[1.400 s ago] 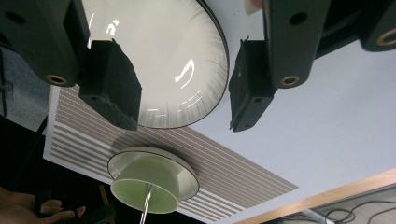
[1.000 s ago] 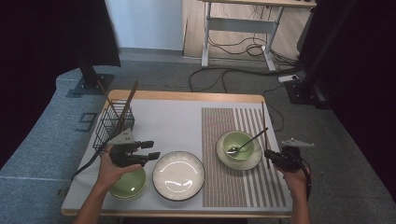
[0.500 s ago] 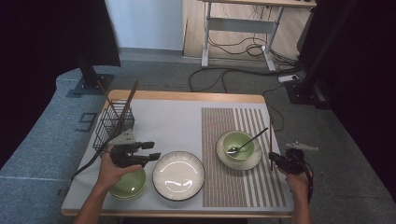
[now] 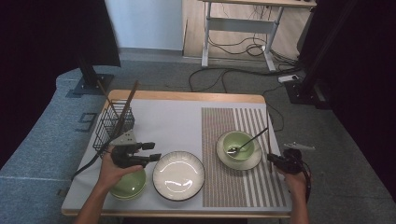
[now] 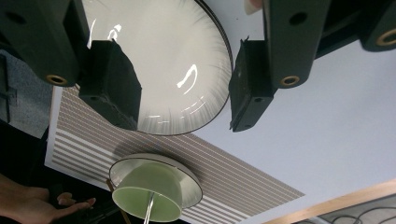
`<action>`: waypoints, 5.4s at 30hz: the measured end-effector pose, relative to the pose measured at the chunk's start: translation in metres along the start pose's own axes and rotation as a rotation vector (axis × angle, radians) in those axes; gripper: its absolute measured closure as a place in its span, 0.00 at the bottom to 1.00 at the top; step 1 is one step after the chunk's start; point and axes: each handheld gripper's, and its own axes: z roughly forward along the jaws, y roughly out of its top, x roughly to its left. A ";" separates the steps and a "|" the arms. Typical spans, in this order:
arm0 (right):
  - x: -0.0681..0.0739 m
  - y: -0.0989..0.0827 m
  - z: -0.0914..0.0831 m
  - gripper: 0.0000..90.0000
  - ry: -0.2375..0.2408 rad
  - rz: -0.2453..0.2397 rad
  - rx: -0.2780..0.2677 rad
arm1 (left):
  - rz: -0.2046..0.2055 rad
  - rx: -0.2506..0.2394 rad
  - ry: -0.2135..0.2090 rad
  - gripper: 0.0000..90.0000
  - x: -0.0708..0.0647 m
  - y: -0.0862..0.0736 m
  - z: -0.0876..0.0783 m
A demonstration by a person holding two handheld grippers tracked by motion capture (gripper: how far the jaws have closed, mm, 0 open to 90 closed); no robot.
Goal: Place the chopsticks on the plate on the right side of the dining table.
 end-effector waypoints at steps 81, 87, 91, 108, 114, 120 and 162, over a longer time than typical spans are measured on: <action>0.030 0.017 0.020 0.94 0.001 -0.038 0.016 | 0.007 0.051 -0.024 0.49 -0.002 -0.004 0.013; 0.031 0.018 0.022 0.94 -0.012 -0.044 0.024 | 0.008 0.055 -0.026 0.48 -0.002 -0.005 0.013; 0.032 0.020 0.023 0.94 -0.019 -0.041 0.027 | 0.009 0.057 -0.026 0.48 -0.002 -0.005 0.014; 0.037 0.024 0.029 0.93 -0.042 -0.095 0.064 | 0.010 0.063 -0.028 0.49 -0.003 -0.005 0.014; 0.038 0.024 0.030 0.93 -0.040 -0.101 0.073 | 0.010 0.059 -0.027 0.49 -0.003 -0.005 0.013; 0.037 0.023 0.029 0.93 -0.028 -0.099 0.069 | 0.011 0.060 -0.026 0.49 -0.003 -0.005 0.013; 0.069 0.033 -0.026 0.56 0.120 -0.074 -0.159 | -0.032 0.021 0.023 0.45 -0.001 -0.001 -0.001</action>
